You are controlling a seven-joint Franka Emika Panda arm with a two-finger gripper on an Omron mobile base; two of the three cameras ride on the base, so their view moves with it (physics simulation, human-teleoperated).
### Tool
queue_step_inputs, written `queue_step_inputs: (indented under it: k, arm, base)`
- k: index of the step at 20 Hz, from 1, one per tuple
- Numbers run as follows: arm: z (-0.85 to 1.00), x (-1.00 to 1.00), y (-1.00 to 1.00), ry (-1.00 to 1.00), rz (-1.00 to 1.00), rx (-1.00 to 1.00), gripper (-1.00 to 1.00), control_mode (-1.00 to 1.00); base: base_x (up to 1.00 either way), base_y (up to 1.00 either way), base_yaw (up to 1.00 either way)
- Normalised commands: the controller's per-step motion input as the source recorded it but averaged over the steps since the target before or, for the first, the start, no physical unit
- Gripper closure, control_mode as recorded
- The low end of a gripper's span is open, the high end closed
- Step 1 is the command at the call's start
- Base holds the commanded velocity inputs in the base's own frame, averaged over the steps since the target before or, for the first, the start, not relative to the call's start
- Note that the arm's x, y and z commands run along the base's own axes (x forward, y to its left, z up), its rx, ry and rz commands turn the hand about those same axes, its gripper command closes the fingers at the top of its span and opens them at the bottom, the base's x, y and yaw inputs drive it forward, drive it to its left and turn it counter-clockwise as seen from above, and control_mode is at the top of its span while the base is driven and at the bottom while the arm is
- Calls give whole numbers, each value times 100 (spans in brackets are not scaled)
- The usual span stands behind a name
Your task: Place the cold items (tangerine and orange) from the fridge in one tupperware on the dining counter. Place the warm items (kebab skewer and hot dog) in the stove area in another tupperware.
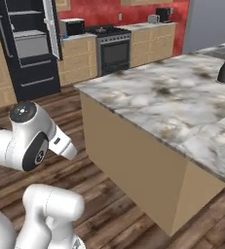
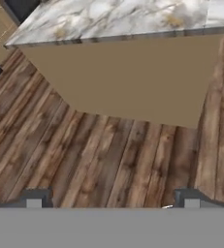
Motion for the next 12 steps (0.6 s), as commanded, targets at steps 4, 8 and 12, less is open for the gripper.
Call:
queue_step_inputs:
  k: [4, 8, 12]
  arm:
    - [0, 0, 0, 0, 0, 0, -100, 100]
    - [0, 0, 0, 0, 0, 0, -100, 100]
    - [0, 0, 0, 0, 0, 0, -100, 100]
  base:
    - [84, 100, -12]
    - [83, 100, -11]
    - [80, 100, -11]
